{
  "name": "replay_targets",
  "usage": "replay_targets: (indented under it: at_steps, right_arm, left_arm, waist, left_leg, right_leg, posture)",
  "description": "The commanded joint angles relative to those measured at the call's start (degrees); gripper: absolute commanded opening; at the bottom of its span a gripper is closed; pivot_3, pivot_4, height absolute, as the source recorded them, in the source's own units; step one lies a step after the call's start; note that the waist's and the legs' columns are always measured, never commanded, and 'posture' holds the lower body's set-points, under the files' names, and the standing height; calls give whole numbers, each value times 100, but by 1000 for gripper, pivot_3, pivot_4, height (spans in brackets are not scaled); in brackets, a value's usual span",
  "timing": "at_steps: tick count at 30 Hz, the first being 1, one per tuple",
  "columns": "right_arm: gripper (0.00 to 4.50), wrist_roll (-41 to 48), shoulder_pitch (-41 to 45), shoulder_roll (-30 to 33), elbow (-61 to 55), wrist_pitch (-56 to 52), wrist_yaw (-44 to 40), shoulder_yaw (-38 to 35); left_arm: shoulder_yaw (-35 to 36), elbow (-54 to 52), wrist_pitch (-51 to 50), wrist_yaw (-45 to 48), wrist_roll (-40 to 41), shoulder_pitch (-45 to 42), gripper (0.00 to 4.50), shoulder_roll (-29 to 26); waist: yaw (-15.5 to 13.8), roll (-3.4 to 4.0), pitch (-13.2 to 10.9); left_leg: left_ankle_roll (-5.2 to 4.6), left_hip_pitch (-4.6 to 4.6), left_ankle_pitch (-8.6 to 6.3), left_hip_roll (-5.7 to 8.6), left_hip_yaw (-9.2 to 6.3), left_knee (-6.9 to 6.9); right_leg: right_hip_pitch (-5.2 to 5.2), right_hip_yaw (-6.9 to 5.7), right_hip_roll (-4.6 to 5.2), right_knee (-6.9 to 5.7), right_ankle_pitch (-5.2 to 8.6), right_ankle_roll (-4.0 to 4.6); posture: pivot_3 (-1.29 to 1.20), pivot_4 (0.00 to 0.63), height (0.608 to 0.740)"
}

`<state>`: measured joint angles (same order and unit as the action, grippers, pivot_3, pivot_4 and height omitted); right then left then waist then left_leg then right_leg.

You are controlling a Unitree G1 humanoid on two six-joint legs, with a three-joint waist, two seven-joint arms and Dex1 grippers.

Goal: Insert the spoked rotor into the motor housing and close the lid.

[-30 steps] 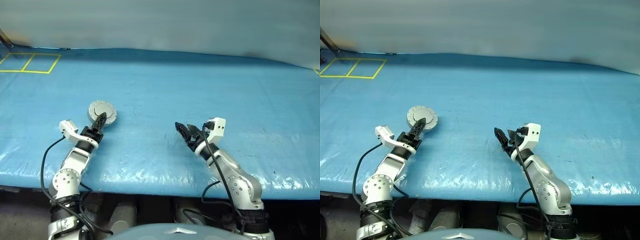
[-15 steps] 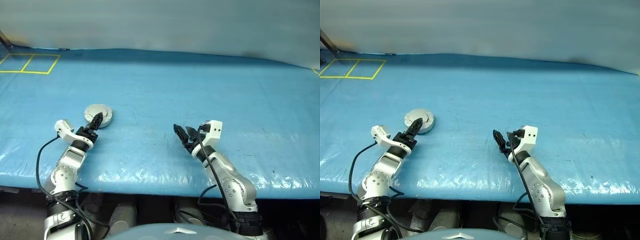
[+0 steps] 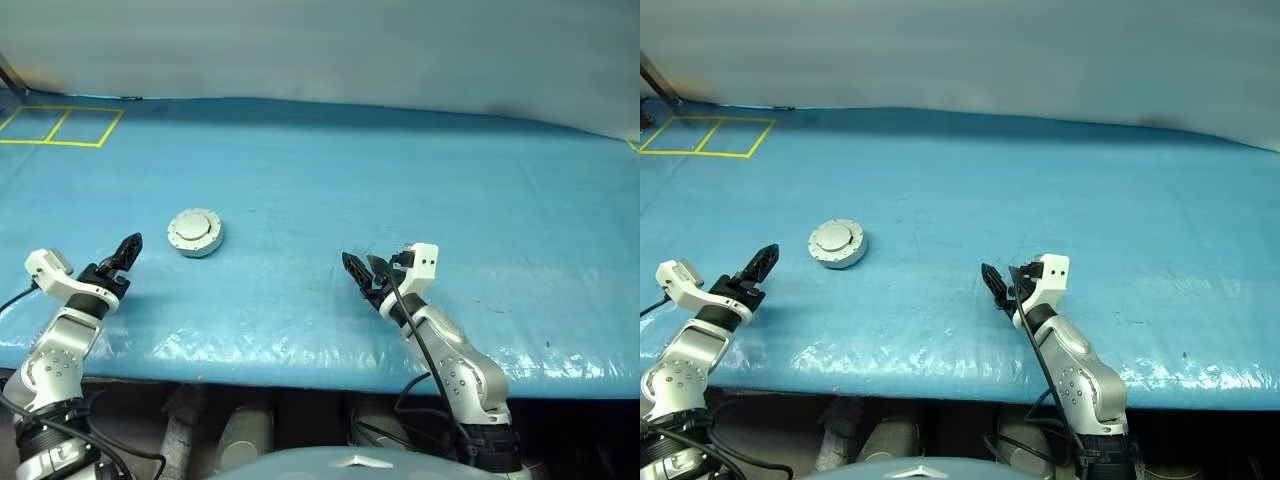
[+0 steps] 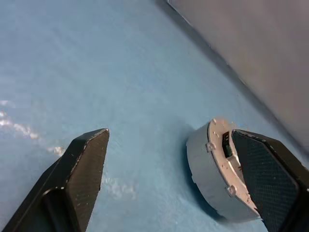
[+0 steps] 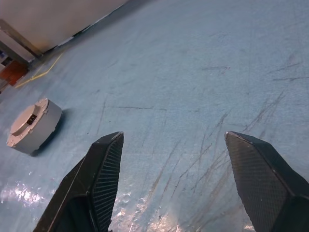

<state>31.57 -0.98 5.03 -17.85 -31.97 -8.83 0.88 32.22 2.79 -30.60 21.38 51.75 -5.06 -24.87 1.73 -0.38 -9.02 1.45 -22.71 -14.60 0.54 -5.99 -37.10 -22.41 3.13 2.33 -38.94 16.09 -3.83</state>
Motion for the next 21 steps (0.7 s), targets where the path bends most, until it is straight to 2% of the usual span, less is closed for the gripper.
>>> replay_targets:
  at_steps: [1,6,10,14,16,21]
  right_arm:
    - [3508,-678,84,212,-150,404,15,231]
    - [3508,-1339,179,283,-204,741,162,411]
    - [3508,-1665,210,289,-245,852,199,483]
    - [3508,-2305,55,485,-368,923,232,859]
    - [3508,-2315,-39,468,-442,901,193,878]
    - [3508,-2422,-299,529,-569,898,109,857]
  left_arm:
    - [-1141,-1462,40,509,-435,-73,4356,-103]
    - [-2710,-2609,100,687,-1179,-201,4356,45]
    - [-3466,-2532,195,786,-1721,-216,4356,161]
    - [-4593,-2135,633,1169,-2773,-152,4356,98]
    - [-4708,-2020,787,1266,-2950,-100,4356,115]
    - [-4471,-1825,911,1342,-2984,0,4356,194]
  waist:
    - [-26,0,1]
    - [45,2,1]
    - [107,7,1]
    - [81,7,2]
    - [76,7,1]
    - [40,8,0]
  left_leg:
    - [-1,1,1,1,1,0]
    - [9,5,9,3,11,5]
    - [4,11,6,-9,15,13]
    - [3,9,6,-6,20,10]
    - [2,9,6,-5,22,8]
    - [2,7,6,-8,16,7]
  right_leg:
    - [2,1,5,1,-1,-2]
    - [-2,18,1,2,-6,-6]
    - [-8,24,-18,-1,-10,3]
    - [-6,21,-18,0,-10,4]
    - [-5,22,-17,0,-10,4]
    - [-6,19,-17,0,-10,4]
  posture:
    - [0,150,740]
    - [0,150,740]
    - [0,150,740]
    - [0,150,740]
    - [0,150,740]
    - [0,150,740]
